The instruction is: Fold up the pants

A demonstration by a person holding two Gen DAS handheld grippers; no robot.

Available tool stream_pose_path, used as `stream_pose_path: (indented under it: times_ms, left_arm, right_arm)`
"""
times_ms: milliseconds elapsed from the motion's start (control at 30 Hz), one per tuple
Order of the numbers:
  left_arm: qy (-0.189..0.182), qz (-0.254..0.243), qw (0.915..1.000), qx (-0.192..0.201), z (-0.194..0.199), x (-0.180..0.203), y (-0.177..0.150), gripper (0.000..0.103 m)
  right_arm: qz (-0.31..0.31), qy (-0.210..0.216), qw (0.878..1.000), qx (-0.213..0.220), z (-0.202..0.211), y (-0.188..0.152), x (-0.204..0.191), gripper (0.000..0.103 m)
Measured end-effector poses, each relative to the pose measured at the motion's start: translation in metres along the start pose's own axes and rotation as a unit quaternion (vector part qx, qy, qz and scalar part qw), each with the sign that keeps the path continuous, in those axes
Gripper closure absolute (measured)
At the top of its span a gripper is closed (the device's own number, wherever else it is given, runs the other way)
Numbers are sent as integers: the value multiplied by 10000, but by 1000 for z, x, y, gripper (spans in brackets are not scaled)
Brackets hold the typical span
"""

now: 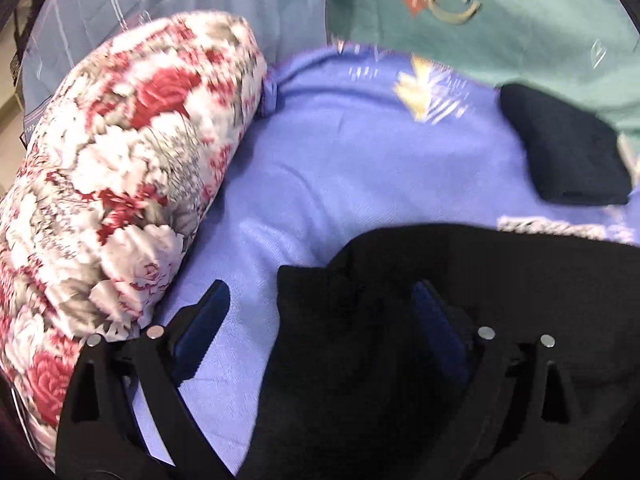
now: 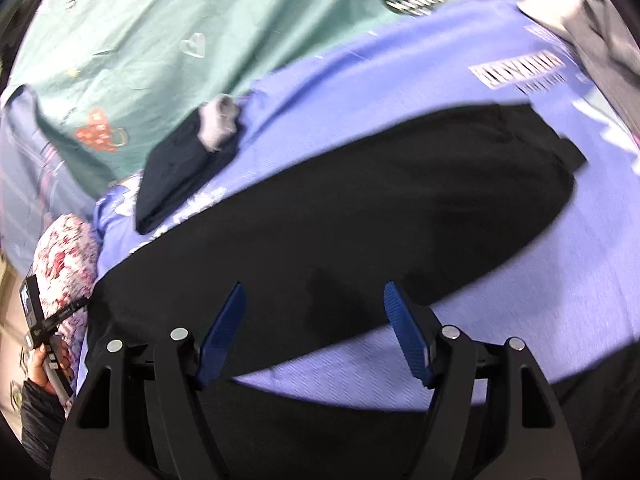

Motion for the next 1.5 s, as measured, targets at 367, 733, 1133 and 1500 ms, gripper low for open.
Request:
stream_pose_path:
  times_ms: [367,733,1133,1500]
  left_arm:
    - [-776,430,9960,45,-18,38,-49,2]
    - [-897,716,9932,-172,-40,18,-61,2]
    - [-750,517,9958,-111,-46,15,-58,2]
    - [-699,451,9965,-118,-48,15,-59,2]
  right_arm:
    - [-132,-691,9931,-934,-36,29,8,47]
    - [2295,-1236,9614,-883,-79,61,-105,38]
    - [3098,-1014,9311,-1635,-132,102,-115,40]
    - [3660,-1028,9109,-1605,-135,99,-117,79]
Point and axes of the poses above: each gripper's, at about its wrist camera, not at the fingertips, and z roughly against the way its jaws point, x to its right, y to its top, the point moved 2 cm from there along -z, roughly the way its jaws point, and after that the axes turned 13 degrees about -x, right-handed, at the moved point
